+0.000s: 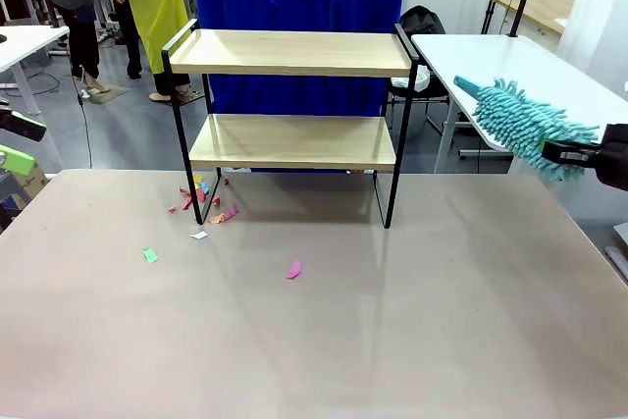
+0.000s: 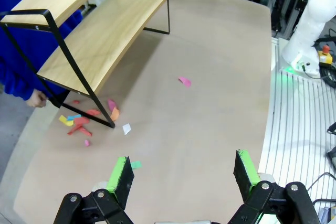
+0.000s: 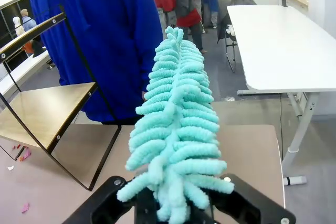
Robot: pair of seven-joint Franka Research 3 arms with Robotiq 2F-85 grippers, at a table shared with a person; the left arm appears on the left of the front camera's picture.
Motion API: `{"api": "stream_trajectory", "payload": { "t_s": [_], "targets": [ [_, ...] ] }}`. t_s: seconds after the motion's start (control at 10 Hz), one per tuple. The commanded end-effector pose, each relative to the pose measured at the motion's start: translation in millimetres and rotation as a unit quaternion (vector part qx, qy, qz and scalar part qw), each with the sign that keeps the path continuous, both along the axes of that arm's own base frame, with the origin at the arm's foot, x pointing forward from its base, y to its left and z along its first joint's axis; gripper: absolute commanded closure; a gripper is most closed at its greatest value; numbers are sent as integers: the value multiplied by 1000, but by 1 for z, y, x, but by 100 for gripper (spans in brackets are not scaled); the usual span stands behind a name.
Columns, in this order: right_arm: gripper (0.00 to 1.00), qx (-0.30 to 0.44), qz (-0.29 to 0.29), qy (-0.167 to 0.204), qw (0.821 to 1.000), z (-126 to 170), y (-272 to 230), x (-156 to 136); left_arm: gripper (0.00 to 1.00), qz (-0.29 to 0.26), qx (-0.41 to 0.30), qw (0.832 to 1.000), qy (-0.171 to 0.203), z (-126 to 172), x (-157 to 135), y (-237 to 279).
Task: Clean the shelf.
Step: Hand the Duster back to the human.
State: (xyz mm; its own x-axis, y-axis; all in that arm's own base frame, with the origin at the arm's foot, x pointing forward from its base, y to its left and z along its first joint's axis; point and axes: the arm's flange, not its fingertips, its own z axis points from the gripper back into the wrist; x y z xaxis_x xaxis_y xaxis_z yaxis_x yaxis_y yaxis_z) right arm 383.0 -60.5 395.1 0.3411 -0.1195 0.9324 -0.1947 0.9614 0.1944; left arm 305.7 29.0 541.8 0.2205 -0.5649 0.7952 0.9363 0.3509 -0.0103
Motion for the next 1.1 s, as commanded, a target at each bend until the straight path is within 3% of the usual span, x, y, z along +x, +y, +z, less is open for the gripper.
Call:
{"api": "stream_trajectory", "payload": {
  "t_s": [0.0,1.0],
  "targets": [
    [83,-11,-5,-1,1000,3,1,0,0,-7,-13,1000,-10,1,2,-1],
    [83,-11,-5,-1,1000,3,1,0,0,-7,-13,1000,-10,1,2,-1]
  ]
}}
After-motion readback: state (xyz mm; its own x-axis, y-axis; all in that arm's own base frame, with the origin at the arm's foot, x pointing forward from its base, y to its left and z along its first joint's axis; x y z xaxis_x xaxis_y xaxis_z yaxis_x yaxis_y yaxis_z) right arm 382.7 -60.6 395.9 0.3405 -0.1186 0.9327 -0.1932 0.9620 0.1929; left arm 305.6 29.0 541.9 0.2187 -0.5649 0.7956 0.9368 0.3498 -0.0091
